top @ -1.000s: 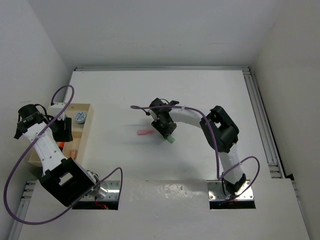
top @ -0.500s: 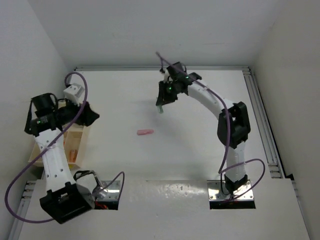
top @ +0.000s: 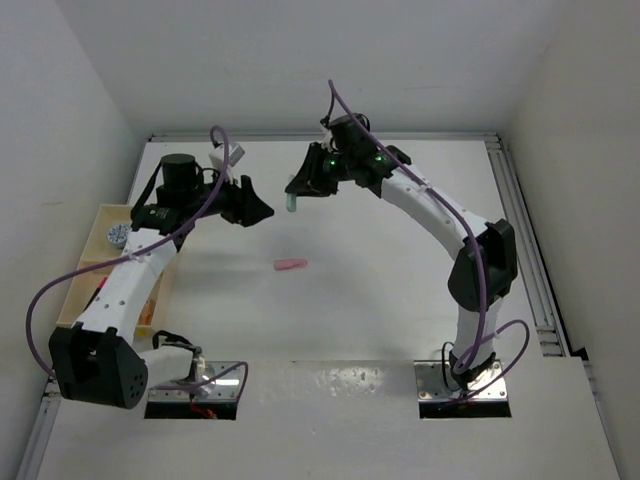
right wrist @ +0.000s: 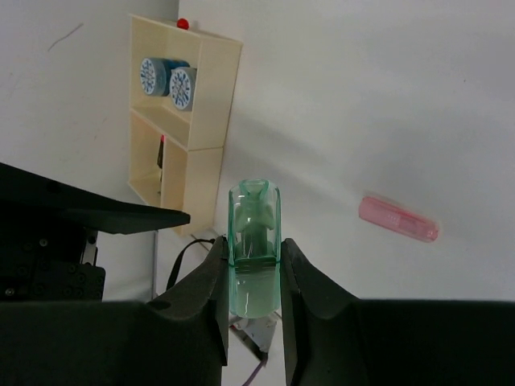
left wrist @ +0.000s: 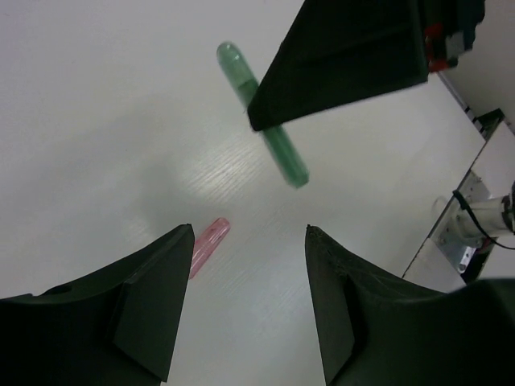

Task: Sort the stationery into containers
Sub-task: Pick up the pen from the center of the board.

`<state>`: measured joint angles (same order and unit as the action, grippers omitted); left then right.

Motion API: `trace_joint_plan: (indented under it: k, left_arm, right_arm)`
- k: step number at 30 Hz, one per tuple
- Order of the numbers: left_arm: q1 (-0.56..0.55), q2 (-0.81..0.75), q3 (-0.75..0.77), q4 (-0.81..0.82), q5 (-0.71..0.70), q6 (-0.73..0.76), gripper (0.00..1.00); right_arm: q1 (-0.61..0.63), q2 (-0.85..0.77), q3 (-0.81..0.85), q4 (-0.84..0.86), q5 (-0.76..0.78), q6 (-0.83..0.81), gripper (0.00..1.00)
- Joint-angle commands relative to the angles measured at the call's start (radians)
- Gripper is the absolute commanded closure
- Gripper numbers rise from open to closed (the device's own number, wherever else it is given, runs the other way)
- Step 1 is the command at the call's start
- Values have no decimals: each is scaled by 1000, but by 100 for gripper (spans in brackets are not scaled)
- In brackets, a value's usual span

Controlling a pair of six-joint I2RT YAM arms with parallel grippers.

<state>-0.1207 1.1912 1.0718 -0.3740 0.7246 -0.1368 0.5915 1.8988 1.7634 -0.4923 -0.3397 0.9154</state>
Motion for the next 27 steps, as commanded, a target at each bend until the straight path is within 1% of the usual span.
trace_joint_plan:
  k: [1, 5, 9, 16, 19, 20, 21, 23, 25, 27]
  left_arm:
    - [-43, 28, 62, 116, -20, -113, 36]
    - [-54, 70, 103, 112, -42, -116, 37]
    - [-69, 102, 111, 121, -37, -121, 38]
    - [-82, 134, 97, 130, -30, -138, 38]
    - [-82, 137, 83, 141, -21, -150, 39]
    - [-80, 136, 79, 138, -21, -149, 40]
    - [-82, 134, 76, 136, -21, -147, 46]
    - [-82, 131, 68, 132, -25, -142, 51]
    - [-80, 125, 50, 133, -28, -144, 54]
    - [-80, 120, 33, 133, -37, -141, 54]
  right_arm:
    - [30, -64, -15, 70, 54, 56, 100]
    - [65, -73, -2, 61, 134, 19, 100]
    - [88, -72, 14, 40, 208, 10, 100]
    - [99, -70, 28, 50, 217, 30, 100]
    - [99, -69, 22, 61, 199, 42, 100]
    - [100, -67, 21, 66, 193, 51, 100]
    - [99, -67, 18, 67, 183, 56, 100]
    - [100, -69, 16, 77, 174, 66, 100]
    - [100, -66, 15, 89, 150, 77, 100]
    - [102, -66, 8, 110, 122, 88, 100]
